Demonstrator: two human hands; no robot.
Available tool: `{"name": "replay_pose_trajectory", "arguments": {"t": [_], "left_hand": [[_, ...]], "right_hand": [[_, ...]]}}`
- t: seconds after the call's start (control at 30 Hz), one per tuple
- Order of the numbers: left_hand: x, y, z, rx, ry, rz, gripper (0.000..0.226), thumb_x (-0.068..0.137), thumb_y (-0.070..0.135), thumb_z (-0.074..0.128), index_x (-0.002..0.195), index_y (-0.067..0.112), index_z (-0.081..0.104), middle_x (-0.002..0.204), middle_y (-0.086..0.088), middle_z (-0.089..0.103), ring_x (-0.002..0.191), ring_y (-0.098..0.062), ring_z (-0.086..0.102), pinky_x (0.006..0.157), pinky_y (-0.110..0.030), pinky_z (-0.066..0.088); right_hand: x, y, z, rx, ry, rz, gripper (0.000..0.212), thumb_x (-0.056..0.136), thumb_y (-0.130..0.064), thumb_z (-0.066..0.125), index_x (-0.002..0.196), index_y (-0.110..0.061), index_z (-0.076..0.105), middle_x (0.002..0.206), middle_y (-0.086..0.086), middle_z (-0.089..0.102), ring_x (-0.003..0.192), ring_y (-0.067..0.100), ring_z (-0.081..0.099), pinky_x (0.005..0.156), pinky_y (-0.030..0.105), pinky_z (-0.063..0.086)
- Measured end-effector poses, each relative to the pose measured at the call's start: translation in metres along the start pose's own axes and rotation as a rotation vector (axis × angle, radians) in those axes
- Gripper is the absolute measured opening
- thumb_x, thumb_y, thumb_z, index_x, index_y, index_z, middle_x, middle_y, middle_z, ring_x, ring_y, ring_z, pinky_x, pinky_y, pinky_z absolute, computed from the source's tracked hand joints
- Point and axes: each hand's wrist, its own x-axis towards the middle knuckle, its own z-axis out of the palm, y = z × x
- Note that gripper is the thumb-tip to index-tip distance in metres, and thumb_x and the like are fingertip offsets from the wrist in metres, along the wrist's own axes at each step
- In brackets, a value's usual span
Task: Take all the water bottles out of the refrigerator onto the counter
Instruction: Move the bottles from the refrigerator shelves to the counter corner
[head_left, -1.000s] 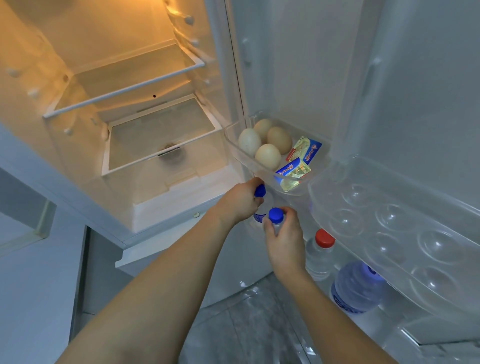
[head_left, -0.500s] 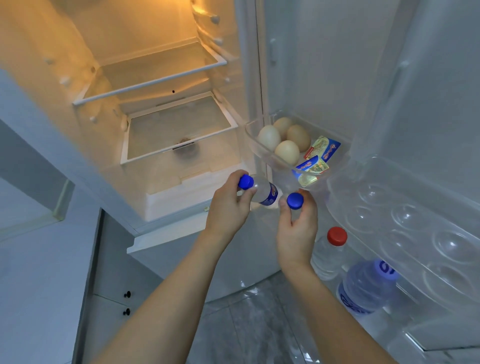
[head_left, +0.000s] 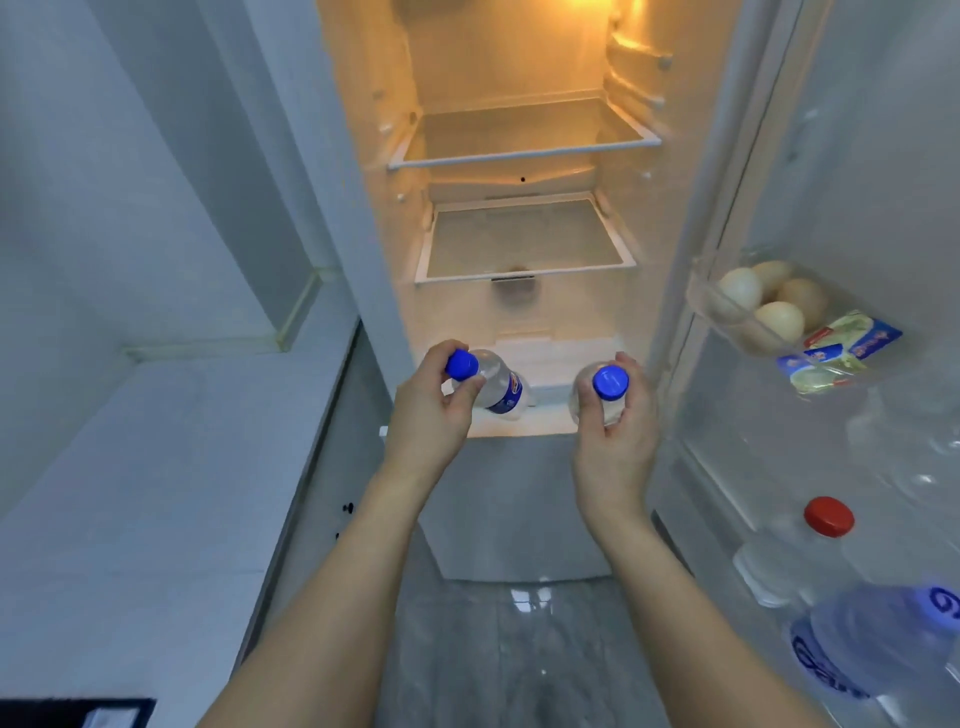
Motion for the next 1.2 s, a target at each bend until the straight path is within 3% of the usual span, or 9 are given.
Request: {"name": "replay_pose_trajectory", "arguments": {"t": [0.1, 0.23, 0.37, 0.63, 0.77, 0.87, 1.03, 1.1, 1.2], "left_hand": [[-0.02, -0.013, -0.037, 0.027, 0.092, -0.08, 0.021, 0.091, 0.018, 0.064, 0.11, 0.025, 0.058, 0.098, 0.017, 0.063, 0.088, -0.004, 0.057, 0.073, -0.012, 0.044], [-0.054, -0.035, -0.08, 0.064, 0.2, -0.195, 0.02, 0.09, 0.022, 0.063, 0.107, 0.031, 0.059, 0.091, 0.014, 0.065, 0.072, -0.007, 0.056, 0.065, -0.026, 0.048], [-0.093, -0.053, -0.117, 0.136, 0.346, -0.294, 0.02, 0.09, 0.021, 0.064, 0.107, 0.029, 0.059, 0.093, 0.014, 0.065, 0.084, -0.004, 0.058, 0.067, -0.013, 0.045], [-0.201, -0.058, -0.175, 0.24, 0.677, -0.491, 0.021, 0.091, 0.024, 0.064, 0.111, 0.029, 0.058, 0.098, 0.009, 0.065, 0.085, -0.013, 0.058, 0.069, -0.014, 0.044], [-0.263, -0.052, -0.211, 0.281, 0.818, -0.578, 0.02, 0.09, 0.028, 0.063, 0.108, 0.035, 0.056, 0.092, 0.012, 0.064, 0.08, -0.013, 0.058, 0.072, -0.031, 0.053], [-0.305, -0.039, -0.234, 0.375, 0.909, -0.628, 0.023, 0.091, 0.024, 0.062, 0.112, 0.03, 0.057, 0.089, 0.014, 0.062, 0.075, -0.008, 0.056, 0.068, -0.027, 0.049], [-0.384, -0.013, -0.268, 0.403, 1.11, -0.673, 0.023, 0.091, 0.024, 0.064, 0.113, 0.03, 0.057, 0.093, 0.01, 0.065, 0.074, -0.009, 0.059, 0.063, -0.017, 0.045], [-0.42, -0.002, -0.28, 0.413, 1.178, -0.691, 0.024, 0.091, 0.025, 0.064, 0.113, 0.031, 0.057, 0.09, 0.007, 0.066, 0.069, -0.012, 0.057, 0.059, -0.023, 0.047], [-0.481, 0.017, -0.299, 0.446, 1.28, -0.734, 0.025, 0.091, 0.026, 0.064, 0.114, 0.03, 0.057, 0.087, 0.005, 0.065, 0.064, -0.012, 0.054, 0.063, -0.027, 0.048]], "right_hand": [[-0.021, -0.007, 0.024, 0.04, -0.121, 0.039, 0.037, 0.095, -0.02, 0.058, 0.131, -0.02, 0.052, 0.136, -0.01, 0.051, 0.128, 0.008, 0.044, 0.096, 0.004, 0.032], [-0.057, -0.012, 0.053, 0.06, -0.272, 0.076, 0.039, 0.095, -0.023, 0.058, 0.133, -0.023, 0.051, 0.135, -0.012, 0.052, 0.128, 0.008, 0.045, 0.107, 0.023, 0.034], [-0.096, -0.021, 0.077, 0.088, -0.457, 0.098, 0.04, 0.095, -0.025, 0.059, 0.134, -0.021, 0.051, 0.135, -0.009, 0.053, 0.127, 0.007, 0.045, 0.11, 0.028, 0.035], [-0.183, -0.039, 0.102, 0.171, -0.85, 0.026, 0.026, 0.095, -0.026, 0.059, 0.119, -0.033, 0.051, 0.119, -0.025, 0.053, 0.115, -0.001, 0.048, 0.096, 0.012, 0.032], [-0.24, -0.059, 0.107, 0.22, -1.042, 0.056, 0.032, 0.095, -0.028, 0.058, 0.127, -0.025, 0.052, 0.131, -0.014, 0.054, 0.122, 0.001, 0.046, 0.1, 0.014, 0.033], [-0.28, -0.077, 0.109, 0.265, -1.154, 0.041, 0.038, 0.095, -0.027, 0.058, 0.132, -0.021, 0.051, 0.132, -0.015, 0.052, 0.123, -0.003, 0.044, 0.095, 0.001, 0.027], [-0.359, -0.115, 0.1, 0.363, -1.335, 0.022, 0.033, 0.095, -0.025, 0.06, 0.127, -0.025, 0.053, 0.119, -0.026, 0.053, 0.113, -0.007, 0.048, 0.091, 0.001, 0.031], [-0.391, -0.132, 0.089, 0.406, -1.414, 0.009, 0.028, 0.095, -0.025, 0.059, 0.122, -0.031, 0.053, 0.115, -0.025, 0.055, 0.11, -0.007, 0.05, 0.085, -0.003, 0.032], [-0.445, -0.156, 0.069, 0.466, -1.513, -0.012, 0.023, 0.095, -0.025, 0.06, 0.115, -0.033, 0.055, 0.117, -0.019, 0.059, 0.109, -0.007, 0.052, 0.089, 0.005, 0.039]]}}
